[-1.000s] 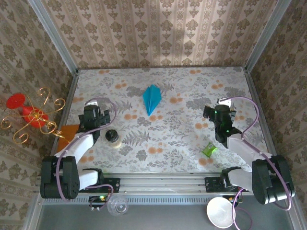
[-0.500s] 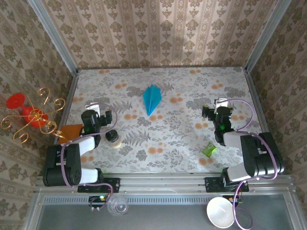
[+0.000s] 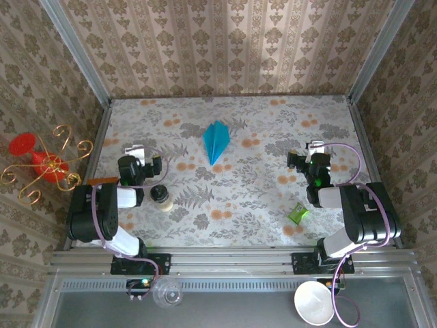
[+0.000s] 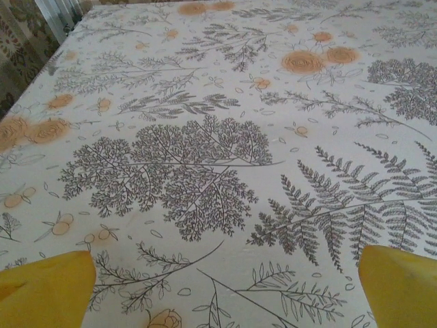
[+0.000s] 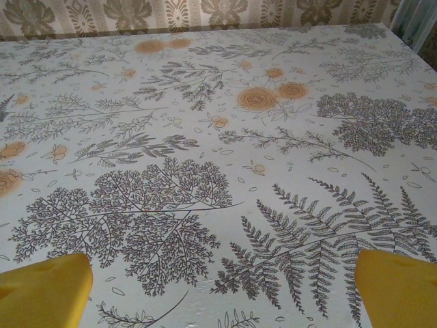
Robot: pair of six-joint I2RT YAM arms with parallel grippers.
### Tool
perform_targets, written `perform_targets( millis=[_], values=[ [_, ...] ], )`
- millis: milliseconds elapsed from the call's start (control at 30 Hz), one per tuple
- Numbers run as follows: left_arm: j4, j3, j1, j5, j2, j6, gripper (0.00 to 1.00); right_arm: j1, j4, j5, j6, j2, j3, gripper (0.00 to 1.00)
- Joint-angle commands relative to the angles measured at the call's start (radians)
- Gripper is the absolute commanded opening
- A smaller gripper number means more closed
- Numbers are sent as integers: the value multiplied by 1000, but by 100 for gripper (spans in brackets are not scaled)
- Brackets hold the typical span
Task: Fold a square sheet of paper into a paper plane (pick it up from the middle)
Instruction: Reset both arms
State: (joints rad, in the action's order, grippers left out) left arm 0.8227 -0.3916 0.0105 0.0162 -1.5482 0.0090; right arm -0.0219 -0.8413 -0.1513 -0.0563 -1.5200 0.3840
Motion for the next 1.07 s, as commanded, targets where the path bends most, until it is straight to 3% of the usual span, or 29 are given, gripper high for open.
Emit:
perform_targets(
  millis=[0, 333, 1033],
  values=[
    [72, 0, 3, 23, 5, 23, 100, 5, -26, 9, -8, -6, 13, 100],
    [62, -9, -36, -46, 0, 54, 100, 5, -22, 9, -7, -7, 16, 100],
    [50, -16, -23, -16, 0, 48, 100, 6, -35, 32, 0, -3, 5, 100]
  ],
)
